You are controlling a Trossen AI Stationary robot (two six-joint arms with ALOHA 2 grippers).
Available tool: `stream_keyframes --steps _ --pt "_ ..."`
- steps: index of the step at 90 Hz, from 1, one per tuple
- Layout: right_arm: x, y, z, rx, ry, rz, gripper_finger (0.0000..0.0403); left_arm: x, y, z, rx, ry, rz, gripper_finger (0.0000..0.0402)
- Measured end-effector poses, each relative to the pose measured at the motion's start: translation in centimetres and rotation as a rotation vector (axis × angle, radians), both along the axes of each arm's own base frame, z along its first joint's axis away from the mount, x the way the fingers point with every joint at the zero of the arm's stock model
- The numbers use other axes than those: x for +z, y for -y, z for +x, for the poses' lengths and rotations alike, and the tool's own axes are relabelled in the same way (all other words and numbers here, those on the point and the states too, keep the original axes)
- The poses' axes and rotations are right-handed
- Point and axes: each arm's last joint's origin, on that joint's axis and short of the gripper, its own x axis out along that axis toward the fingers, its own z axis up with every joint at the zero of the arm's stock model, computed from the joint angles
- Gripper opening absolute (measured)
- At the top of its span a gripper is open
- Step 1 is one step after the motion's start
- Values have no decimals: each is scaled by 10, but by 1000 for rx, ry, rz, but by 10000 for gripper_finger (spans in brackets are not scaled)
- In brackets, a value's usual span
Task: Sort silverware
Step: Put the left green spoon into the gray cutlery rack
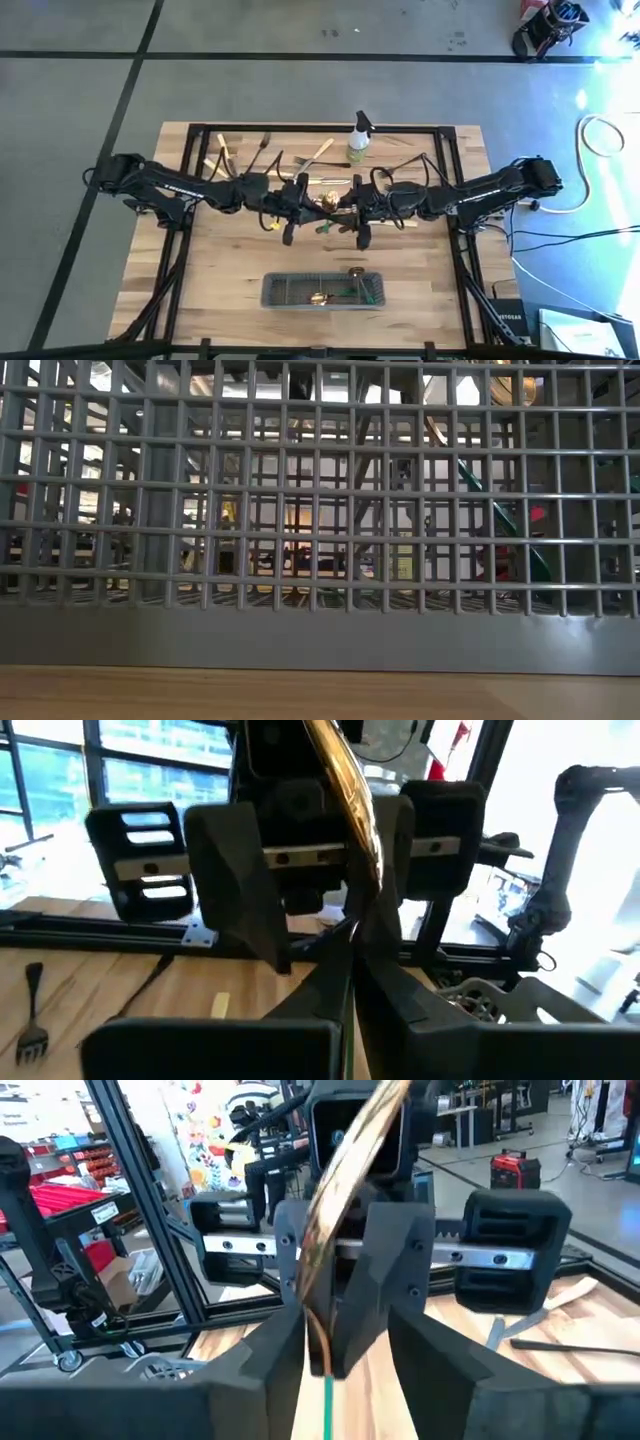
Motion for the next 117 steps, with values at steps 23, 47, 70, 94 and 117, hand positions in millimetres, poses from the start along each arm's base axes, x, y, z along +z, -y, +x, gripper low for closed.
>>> stream_keyframes --steps 23,47,70,94,117 --pt "0 0 0 9 4 -17 32 -1 0 0 1 -4 0 0" --pt "4 -1 0 46 43 -14 1 1 0 0 -1 4 0 0" --pt "3 -2 0 67 31 -15 0 -2 0 0 -14 -19 16 4" --pt "18 0 -15 68 45 -71 0 -5 1 -1 -69 -43 17 104" --pt "35 -3 -35 74 67 -78 0 -9 1 -1 -69 -89 20 209"
